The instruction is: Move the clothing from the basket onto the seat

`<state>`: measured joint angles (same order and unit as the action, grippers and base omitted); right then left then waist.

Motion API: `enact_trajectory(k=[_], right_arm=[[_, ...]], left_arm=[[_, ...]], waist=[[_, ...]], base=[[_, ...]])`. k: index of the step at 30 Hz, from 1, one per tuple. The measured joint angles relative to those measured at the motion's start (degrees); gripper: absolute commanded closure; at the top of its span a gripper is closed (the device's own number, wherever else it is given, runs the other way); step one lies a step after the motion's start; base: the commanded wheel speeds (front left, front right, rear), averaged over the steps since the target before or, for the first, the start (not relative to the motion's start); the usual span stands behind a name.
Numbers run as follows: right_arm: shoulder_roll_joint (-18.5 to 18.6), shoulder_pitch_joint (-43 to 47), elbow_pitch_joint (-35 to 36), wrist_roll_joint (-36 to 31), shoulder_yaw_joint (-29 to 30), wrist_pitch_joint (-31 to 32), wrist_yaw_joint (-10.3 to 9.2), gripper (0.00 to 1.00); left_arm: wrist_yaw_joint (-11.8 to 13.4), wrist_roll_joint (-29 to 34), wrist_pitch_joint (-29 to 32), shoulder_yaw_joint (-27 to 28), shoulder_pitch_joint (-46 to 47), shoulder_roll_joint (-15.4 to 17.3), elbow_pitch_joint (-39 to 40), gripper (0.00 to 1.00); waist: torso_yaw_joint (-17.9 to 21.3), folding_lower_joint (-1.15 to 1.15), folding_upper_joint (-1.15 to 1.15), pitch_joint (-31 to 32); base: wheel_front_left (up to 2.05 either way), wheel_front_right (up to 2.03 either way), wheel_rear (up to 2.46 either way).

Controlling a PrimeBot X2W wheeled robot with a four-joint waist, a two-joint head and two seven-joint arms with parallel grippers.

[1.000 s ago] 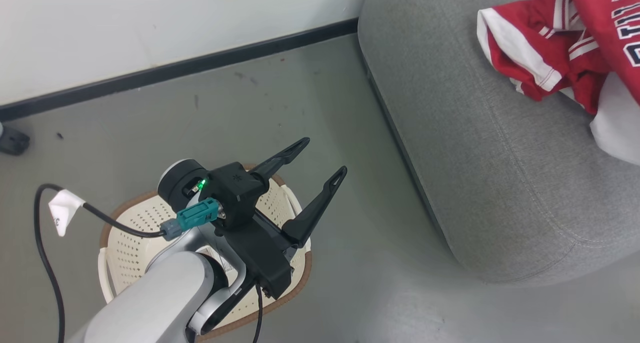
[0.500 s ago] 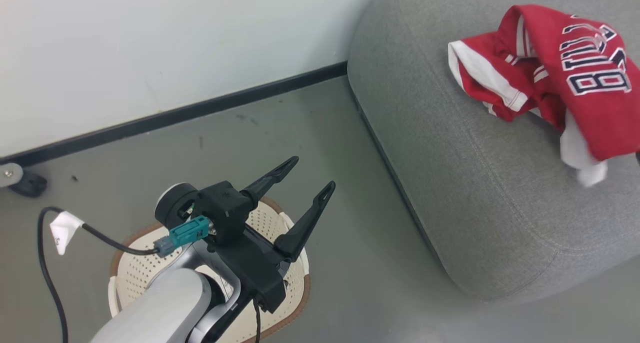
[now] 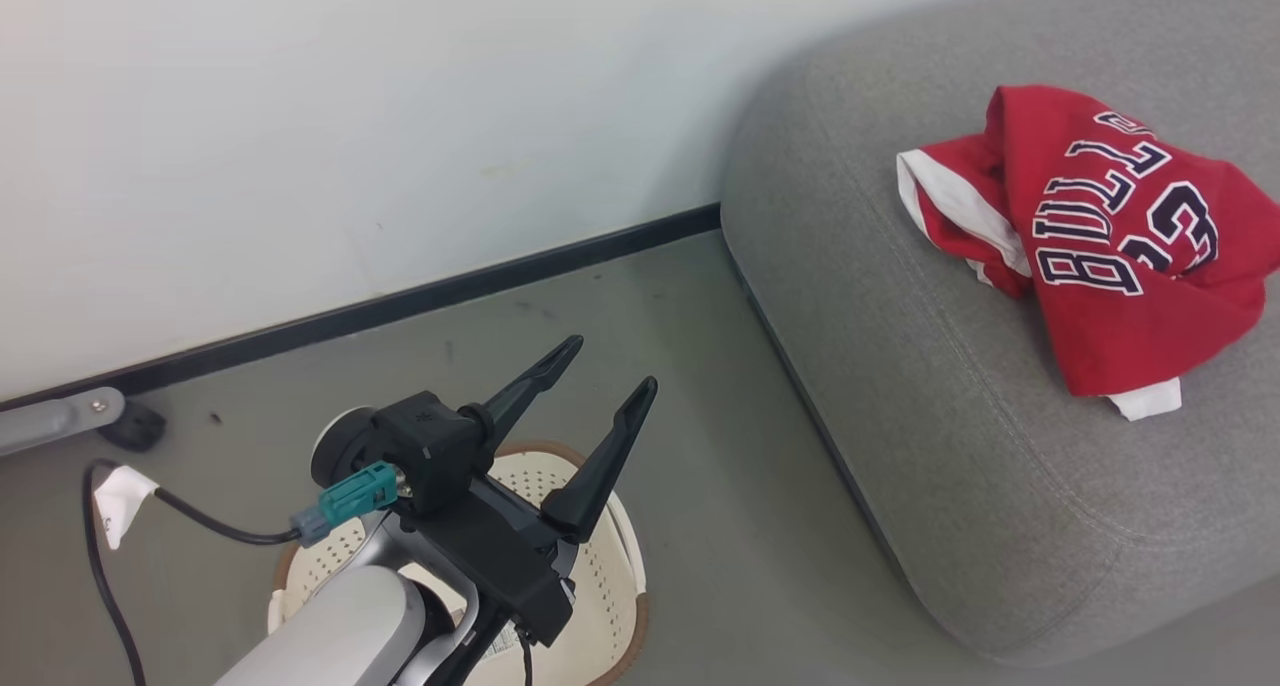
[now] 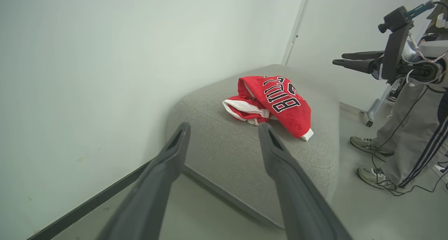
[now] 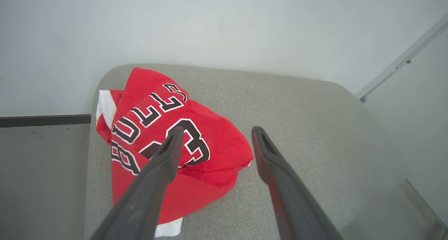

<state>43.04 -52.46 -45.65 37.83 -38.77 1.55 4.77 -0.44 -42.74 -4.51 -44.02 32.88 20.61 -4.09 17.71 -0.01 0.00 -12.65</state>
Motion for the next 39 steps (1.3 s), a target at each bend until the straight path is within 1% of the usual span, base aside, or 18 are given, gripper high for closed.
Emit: enact_trajectory(k=[2, 4, 7, 10, 13, 18, 20, 21, 22, 26, 31, 39], right_arm=[[0.1, 0.7, 1.9, 0.1, 0.8, -1.5, -0.34, 0.00], [0.1, 1.4, 4.4, 1.0, 2.3, -3.8, -1.81, 0.00], [0.1, 3.3, 7.7, 2.1, 3.8, -6.7, -3.13, 0.00], [0.2, 5.3, 9.6, 2.4, 4.2, -8.1, -3.41, 0.00], [0.6, 8.6, 13.4, 2.6, 4.7, -10.3, -4.72, 0.00], [1.8, 14.2, 20.5, 3.8, 6.4, -13.6, -7.64, 0.00], [1.6, 17.1, 23.3, 5.4, 7.4, -14.3, -8.76, 0.00], [1.4, 18.6, 24.3, 6.0, 7.7, -14.3, -8.93, 0.00], [0.7, 21.5, 26.4, 6.9, 8.3, -14.8, -9.67, 0.00], [-1.0, 26.5, 31.0, 7.1, 8.5, -15.3, -10.53, 0.00], [-1.8, 31.2, 35.6, 6.4, 8.7, -15.8, -11.33, 0.00], [-4.1, 38.3, 40.0, 4.9, 9.0, -15.9, -11.67, 0.00]], left_arm=[[0.2, -0.1, -0.3, 0.2, -0.6, -0.1, 0.0, 0.00], [0.5, -0.5, -0.9, 0.7, -1.1, -0.2, -0.2, 0.00], [1.0, -0.6, -1.9, 1.3, -2.2, -0.3, -0.3, 0.00], [1.5, -1.0, -2.3, 1.6, -2.8, -0.4, -0.2, 0.00], [2.0, -1.1, -2.8, 2.4, -3.4, -0.2, -0.2, 0.00], [3.1, -2.2, -4.1, 4.0, -5.5, 0.9, -0.3, 0.00], [3.6, -2.8, -4.7, 4.7, -6.5, 1.3, -0.5, 0.00], [3.7, -3.0, -4.8, 5.1, -7.0, 1.4, -0.6, 0.00], [4.1, -3.3, -5.6, 5.8, -8.1, 1.5, -0.7, 0.00], [5.1, -4.1, -6.6, 7.3, -11.5, 1.8, -0.6, 0.00], [6.0, -4.6, -7.5, 9.2, -15.3, 2.9, -0.3, 0.00], [7.1, -3.7, -8.5, 11.2, -19.5, 3.5, 0.4, 0.00]], waist=[[-0.7, 0.00, 0.00, 0.7], [-1.4, 0.00, 0.00, 1.4], [-2.6, 0.00, 0.00, 2.5], [-3.5, 0.00, 0.00, 3.1], [-5.0, 0.01, 0.00, 4.1], [-7.6, 0.00, 0.00, 5.7], [-8.7, 0.00, 0.00, 6.3], [-9.3, 0.00, 0.00, 6.6], [-10.4, 0.00, 0.00, 7.2], [-12.6, 0.00, 0.00, 8.4], [-15.2, 0.00, 0.00, 9.8], [-18.4, 0.01, 0.00, 11.9]], base=[[0.00, 0.00, 0.00], [0.00, 0.00, 0.00], [0.00, 0.00, 0.00], [0.00, 0.00, 0.00], [0.00, 0.00, 0.00], [0.00, 0.00, 0.00], [0.00, 0.00, 0.00], [0.00, 0.00, 0.00], [0.00, 0.00, 0.00], [0.00, 0.00, 0.00], [0.00, 0.00, 0.00], [0.00, 0.00, 0.00]])
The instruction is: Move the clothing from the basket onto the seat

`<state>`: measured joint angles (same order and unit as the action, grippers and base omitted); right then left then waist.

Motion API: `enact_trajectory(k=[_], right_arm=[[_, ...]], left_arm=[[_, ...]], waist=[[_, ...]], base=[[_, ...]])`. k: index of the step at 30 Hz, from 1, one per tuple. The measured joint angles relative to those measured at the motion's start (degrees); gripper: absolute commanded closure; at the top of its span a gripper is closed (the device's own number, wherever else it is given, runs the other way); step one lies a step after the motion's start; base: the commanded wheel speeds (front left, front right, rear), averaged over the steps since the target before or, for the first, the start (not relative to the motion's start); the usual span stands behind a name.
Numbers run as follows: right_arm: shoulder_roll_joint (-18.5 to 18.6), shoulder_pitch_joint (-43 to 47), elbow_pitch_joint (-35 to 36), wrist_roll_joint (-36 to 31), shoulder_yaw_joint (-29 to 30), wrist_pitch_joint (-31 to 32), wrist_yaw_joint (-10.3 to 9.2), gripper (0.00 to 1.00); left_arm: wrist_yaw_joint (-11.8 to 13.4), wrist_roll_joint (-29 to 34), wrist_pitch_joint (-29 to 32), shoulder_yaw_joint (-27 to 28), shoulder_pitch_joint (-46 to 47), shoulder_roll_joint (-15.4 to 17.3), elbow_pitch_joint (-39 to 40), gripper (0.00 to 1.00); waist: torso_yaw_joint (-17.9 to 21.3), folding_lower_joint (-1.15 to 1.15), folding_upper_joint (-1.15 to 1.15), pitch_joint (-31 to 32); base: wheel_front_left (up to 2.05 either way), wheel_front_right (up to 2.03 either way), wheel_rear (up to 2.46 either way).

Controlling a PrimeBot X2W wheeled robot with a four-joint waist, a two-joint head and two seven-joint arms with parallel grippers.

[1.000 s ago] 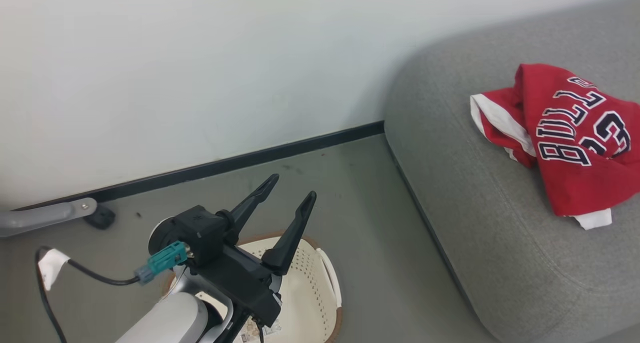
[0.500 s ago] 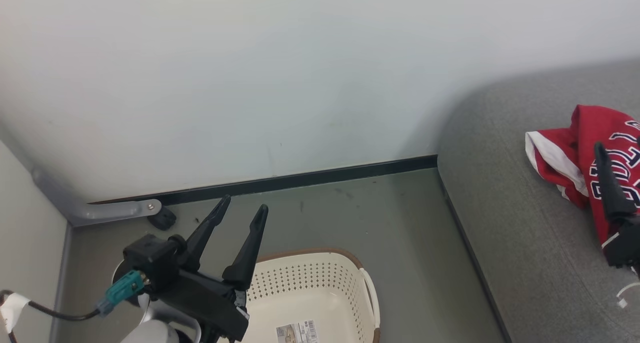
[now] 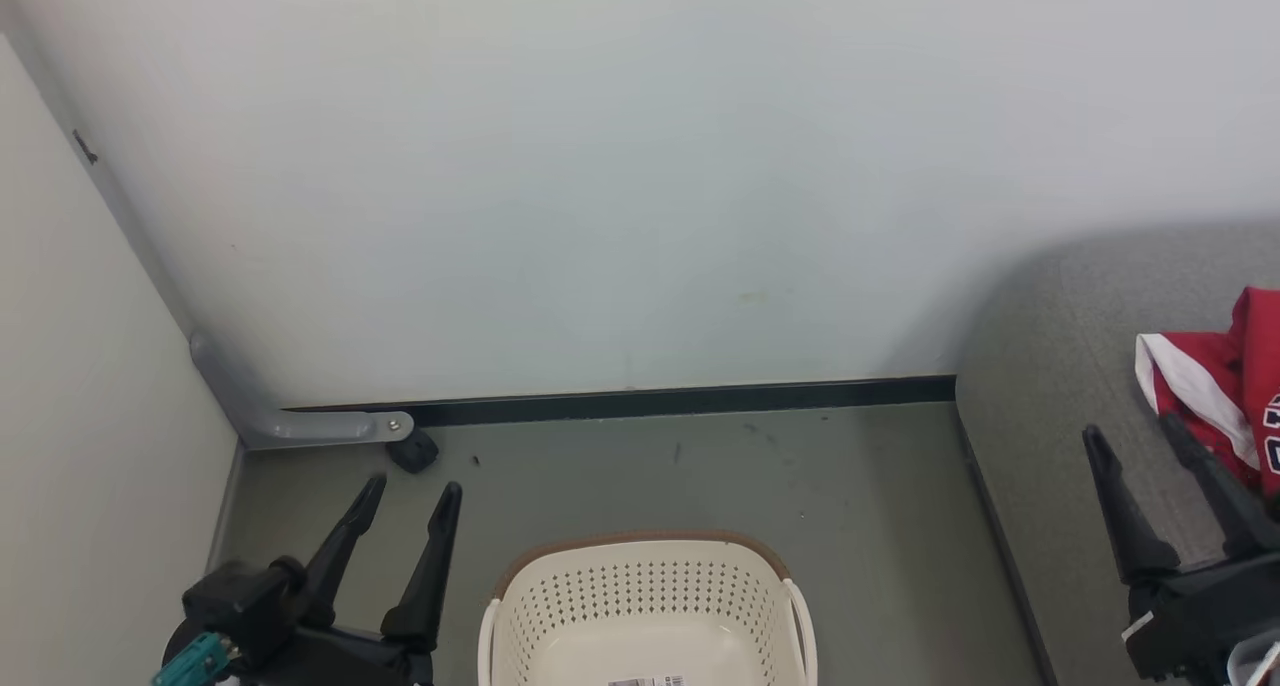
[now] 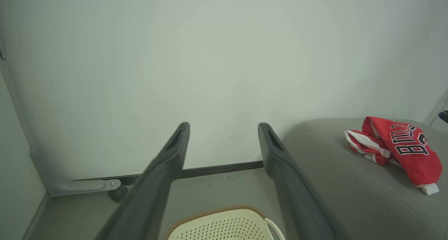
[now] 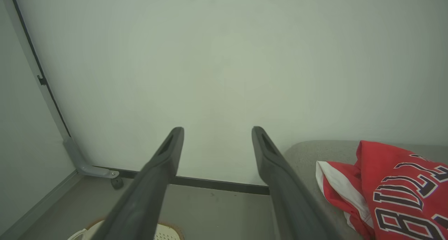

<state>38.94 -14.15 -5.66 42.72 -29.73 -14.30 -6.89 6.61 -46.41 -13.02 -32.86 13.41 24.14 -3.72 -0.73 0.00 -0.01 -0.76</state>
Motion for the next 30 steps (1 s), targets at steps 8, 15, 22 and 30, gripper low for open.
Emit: enact_trajectory(k=[8, 15, 22, 30], right_arm=[[-4.0, 5.6, 2.6, -0.9, 2.1, 0.0, -0.18, 0.00], [-6.1, 8.1, 3.3, -3.9, 3.9, 0.0, -0.23, 0.00], [-7.8, 8.9, 3.3, -6.6, 5.4, 0.0, -0.24, 0.00], [-9.2, 9.4, 3.1, -8.8, 6.2, 0.0, -0.24, 0.00]], left_arm=[[0.5, 1.5, -0.9, 5.1, -7.3, 0.7, 0.0, 0.00], [0.5, 5.7, -1.3, 11.1, -10.5, -2.6, -0.2, 0.00], [0.5, 8.2, -1.3, 15.7, -12.1, -5.5, 0.7, 0.00], [0.5, 8.6, -1.3, 15.8, -13.1, -7.0, 2.3, 0.00]], waist=[[-1.8, 0.00, 0.00, 1.9], [-2.1, 0.00, 0.01, 2.2], [-2.2, 0.00, 0.01, 2.0], [-2.1, 0.00, 0.01, 1.7]], base=[[0.00, 0.00, 0.00], [0.00, 0.00, 0.00], [0.00, 0.00, 0.00], [0.00, 0.00, 0.00]])
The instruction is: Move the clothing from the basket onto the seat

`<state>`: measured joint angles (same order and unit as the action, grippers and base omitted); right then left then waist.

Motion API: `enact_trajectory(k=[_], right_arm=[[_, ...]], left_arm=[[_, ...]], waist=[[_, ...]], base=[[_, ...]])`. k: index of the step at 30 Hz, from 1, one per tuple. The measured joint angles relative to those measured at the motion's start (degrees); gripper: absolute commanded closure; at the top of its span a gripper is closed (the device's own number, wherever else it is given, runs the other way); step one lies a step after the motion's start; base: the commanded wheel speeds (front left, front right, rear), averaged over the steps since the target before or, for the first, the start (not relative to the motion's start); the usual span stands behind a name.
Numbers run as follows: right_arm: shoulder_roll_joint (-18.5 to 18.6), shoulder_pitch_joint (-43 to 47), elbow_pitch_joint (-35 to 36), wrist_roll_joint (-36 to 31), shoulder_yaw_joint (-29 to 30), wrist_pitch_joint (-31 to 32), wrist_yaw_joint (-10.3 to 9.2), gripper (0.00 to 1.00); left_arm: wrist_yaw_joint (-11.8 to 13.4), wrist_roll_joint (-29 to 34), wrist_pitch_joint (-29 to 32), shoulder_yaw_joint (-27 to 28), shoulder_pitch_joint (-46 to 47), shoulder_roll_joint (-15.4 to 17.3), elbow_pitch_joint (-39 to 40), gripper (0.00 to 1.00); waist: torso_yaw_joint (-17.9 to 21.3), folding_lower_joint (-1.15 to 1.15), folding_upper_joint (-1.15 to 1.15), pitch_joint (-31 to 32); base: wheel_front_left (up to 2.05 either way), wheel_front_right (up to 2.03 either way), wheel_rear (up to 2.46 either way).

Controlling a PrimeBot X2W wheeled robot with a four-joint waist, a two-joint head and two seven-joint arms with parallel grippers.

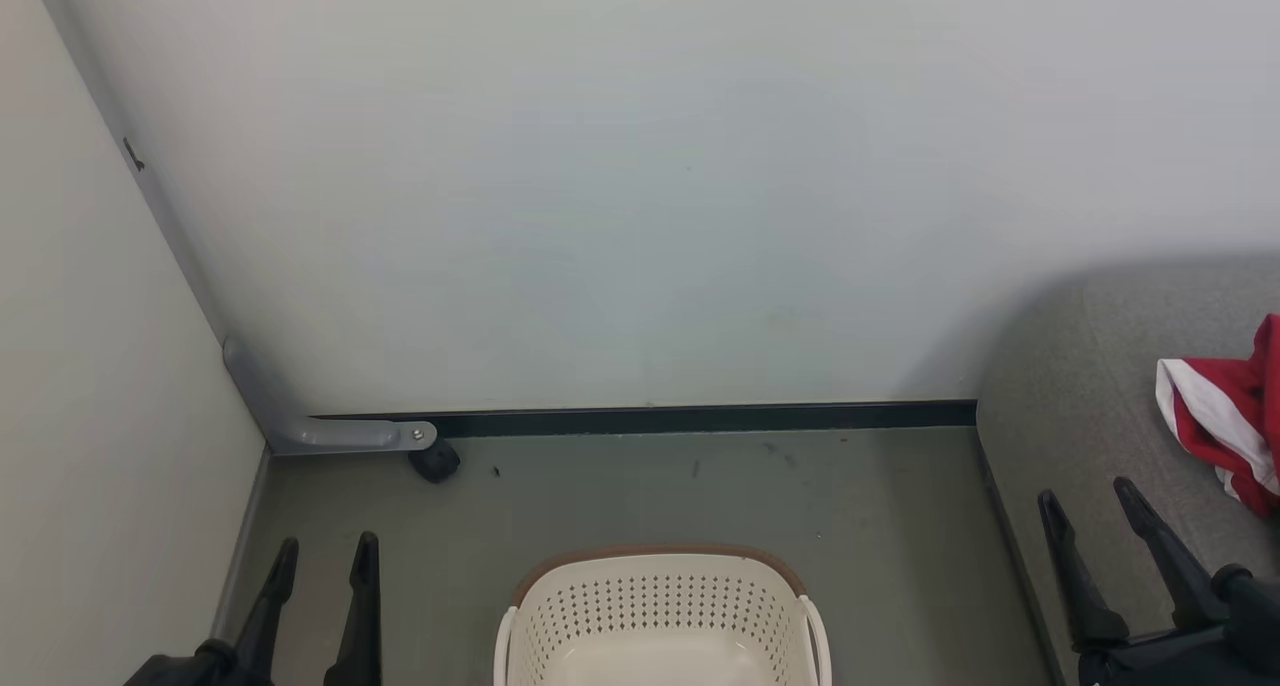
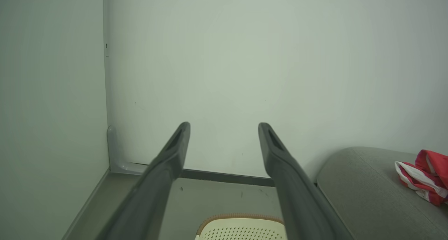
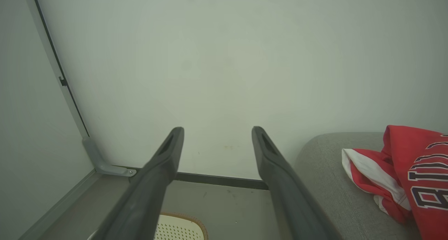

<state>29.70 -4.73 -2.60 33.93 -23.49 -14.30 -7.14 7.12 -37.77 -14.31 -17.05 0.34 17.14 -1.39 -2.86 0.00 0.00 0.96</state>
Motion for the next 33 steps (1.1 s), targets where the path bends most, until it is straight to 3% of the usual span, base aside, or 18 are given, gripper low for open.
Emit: enact_trajectory(k=[33], right_arm=[[-2.4, 0.6, 0.0, -3.4, 2.1, 0.0, 0.08, 0.00]], left_arm=[[0.0, 2.8, 0.0, 1.1, -0.9, -1.3, 1.4, 0.00]], waist=[[0.4, 0.00, 0.00, -0.5]], base=[[0.00, 0.00, 0.00]])
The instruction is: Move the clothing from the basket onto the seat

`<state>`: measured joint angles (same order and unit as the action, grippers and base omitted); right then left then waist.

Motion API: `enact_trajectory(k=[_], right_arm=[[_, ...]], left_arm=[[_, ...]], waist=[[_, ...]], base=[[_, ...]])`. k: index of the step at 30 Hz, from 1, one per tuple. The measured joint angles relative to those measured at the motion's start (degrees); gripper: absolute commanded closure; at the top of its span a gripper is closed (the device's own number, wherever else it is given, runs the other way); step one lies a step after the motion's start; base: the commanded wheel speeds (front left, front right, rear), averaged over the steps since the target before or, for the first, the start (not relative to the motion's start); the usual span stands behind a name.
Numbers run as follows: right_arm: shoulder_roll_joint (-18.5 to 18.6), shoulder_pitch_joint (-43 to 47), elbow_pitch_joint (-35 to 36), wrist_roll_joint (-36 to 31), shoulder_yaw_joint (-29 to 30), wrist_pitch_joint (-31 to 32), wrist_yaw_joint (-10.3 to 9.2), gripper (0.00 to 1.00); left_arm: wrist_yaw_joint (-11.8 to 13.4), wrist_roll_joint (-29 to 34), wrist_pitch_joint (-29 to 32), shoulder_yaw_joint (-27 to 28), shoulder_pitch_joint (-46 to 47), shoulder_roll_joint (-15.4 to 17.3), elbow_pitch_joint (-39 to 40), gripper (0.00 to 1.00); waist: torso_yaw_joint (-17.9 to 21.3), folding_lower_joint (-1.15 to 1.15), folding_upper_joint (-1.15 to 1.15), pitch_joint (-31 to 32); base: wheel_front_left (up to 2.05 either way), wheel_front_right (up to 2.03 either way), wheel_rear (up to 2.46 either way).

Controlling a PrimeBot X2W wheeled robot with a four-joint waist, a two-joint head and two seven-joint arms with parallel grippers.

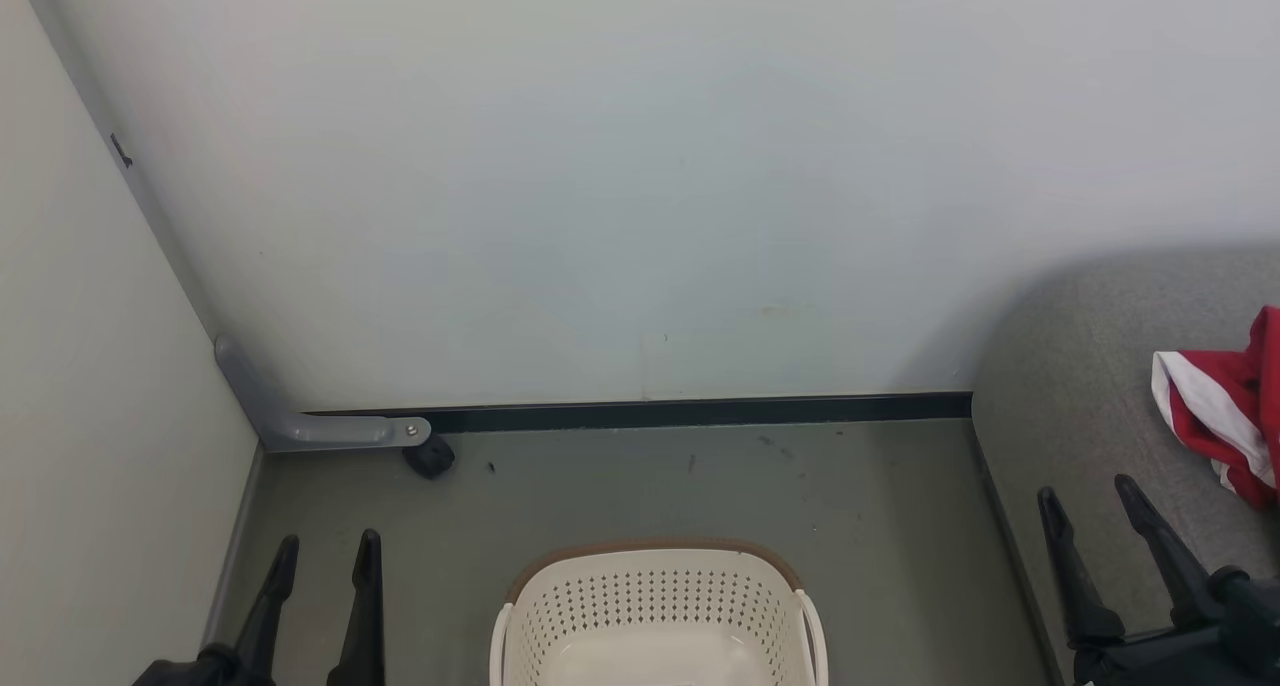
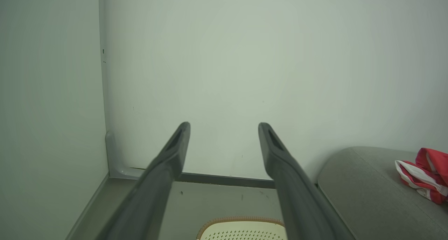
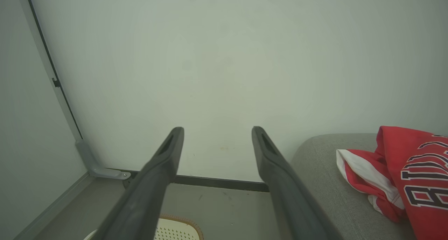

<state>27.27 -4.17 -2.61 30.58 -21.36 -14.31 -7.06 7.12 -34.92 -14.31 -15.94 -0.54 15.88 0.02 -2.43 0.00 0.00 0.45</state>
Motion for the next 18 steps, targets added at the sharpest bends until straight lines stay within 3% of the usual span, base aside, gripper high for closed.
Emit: enact_trajectory(k=[1, 2, 10, 18], right_arm=[[0.0, 0.0, 0.0, -0.1, 0.1, 0.0, 0.00, 0.00], [0.0, 0.0, 0.0, -0.1, 0.1, 0.0, 0.01, 1.00], [-3.4, 2.5, -2.9, -0.2, -1.2, 0.2, 0.05, 1.00], [-5.1, 2.4, -3.4, 5.3, 1.7, 2.2, 1.16, 1.00]], left_arm=[[0.0, 0.0, 0.0, 0.0, 0.0, 0.0, 0.0, 0.00], [0.0, 0.0, 0.0, 0.0, 0.0, 0.0, 0.0, 1.00], [-0.1, -0.4, 0.4, -0.9, -1.7, -1.6, -3.1, 1.00], [-1.2, -5.0, 2.3, 1.3, -1.7, -2.5, -3.8, 1.00]], waist=[[0.0, 0.00, 0.00, 0.0], [0.0, 0.00, 0.00, -0.1], [0.1, 0.00, 0.00, -0.1], [0.3, 0.00, 0.00, -0.2]], base=[[0.00, 0.00, 0.00], [0.00, 0.00, 0.00], [0.00, 0.00, 0.00], [0.00, 0.00, 0.00]])
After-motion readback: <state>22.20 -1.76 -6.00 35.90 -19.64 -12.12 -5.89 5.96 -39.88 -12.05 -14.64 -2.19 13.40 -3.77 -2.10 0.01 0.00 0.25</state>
